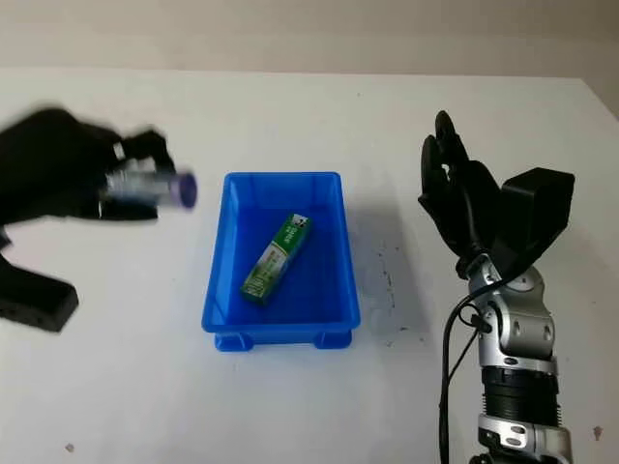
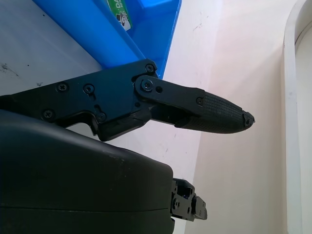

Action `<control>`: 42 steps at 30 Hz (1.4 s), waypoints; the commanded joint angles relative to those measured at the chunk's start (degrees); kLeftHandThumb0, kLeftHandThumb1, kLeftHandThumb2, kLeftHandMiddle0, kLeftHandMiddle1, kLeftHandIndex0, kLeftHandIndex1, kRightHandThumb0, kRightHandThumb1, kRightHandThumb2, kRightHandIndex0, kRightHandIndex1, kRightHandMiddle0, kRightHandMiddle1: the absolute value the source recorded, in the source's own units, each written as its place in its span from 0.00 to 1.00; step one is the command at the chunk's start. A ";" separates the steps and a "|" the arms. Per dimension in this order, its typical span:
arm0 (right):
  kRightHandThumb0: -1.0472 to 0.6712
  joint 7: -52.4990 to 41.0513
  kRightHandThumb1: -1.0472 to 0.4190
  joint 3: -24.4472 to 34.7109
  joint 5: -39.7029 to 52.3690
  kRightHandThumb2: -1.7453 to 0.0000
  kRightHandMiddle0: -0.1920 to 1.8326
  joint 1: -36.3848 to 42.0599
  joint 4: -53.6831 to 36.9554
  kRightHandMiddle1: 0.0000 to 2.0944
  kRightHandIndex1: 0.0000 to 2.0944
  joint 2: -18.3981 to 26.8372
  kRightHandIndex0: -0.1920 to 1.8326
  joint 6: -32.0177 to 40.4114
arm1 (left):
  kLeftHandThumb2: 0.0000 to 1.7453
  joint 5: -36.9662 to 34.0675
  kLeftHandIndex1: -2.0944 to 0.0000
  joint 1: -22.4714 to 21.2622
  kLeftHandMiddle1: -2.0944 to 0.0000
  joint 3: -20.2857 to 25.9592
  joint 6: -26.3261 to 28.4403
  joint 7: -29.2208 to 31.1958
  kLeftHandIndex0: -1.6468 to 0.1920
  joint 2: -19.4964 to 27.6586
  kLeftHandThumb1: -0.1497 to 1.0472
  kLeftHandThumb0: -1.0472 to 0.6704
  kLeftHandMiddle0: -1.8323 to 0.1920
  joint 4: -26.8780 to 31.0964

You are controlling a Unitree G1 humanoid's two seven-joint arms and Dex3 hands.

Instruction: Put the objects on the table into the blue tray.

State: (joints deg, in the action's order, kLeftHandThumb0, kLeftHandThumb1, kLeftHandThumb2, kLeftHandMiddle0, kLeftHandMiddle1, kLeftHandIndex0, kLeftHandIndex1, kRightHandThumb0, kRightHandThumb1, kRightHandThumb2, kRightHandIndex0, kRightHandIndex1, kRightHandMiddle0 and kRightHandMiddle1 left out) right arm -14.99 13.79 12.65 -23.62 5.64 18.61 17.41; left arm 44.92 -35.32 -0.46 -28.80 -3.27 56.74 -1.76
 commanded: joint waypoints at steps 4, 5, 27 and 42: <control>0.20 0.26 0.00 0.20 0.65 0.60 0.00 -0.56 0.02 0.00 0.00 -0.15 0.00 -0.64 | 0.13 0.84 0.08 -8.05 0.00 -0.16 2.76 -0.57 0.53 -3.88 1.00 0.28 0.43 3.07; 0.19 0.31 0.00 0.12 0.66 0.60 0.00 -0.55 0.01 0.00 0.00 -0.15 0.00 -0.53 | 0.13 0.53 0.08 -8.87 0.00 -0.55 2.92 -0.04 0.52 -4.66 1.00 0.27 0.42 3.58; 0.18 1.39 0.00 -0.45 0.73 0.61 0.00 1.86 -2.78 0.00 0.00 -0.35 0.00 -0.27 | 0.13 -7.20 0.59 -10.40 0.60 -18.48 -2.78 26.09 0.87 -18.59 1.00 0.24 0.75 -4.31; 0.19 1.12 0.00 -1.11 -0.19 0.60 0.00 1.21 -0.87 0.00 0.00 -0.53 0.00 -1.98 | 0.12 -17.42 0.98 -9.75 1.00 -14.17 4.14 36.34 0.99 -19.30 1.00 0.15 1.00 -1.75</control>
State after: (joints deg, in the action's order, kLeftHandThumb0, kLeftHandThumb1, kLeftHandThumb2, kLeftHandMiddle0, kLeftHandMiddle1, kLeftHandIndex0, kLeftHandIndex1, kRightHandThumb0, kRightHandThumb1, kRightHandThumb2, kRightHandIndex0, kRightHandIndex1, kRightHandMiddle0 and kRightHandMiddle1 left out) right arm -13.85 12.71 12.58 -22.08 4.76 17.95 16.35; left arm 29.97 -45.24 -16.67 -25.36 32.63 37.91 -4.02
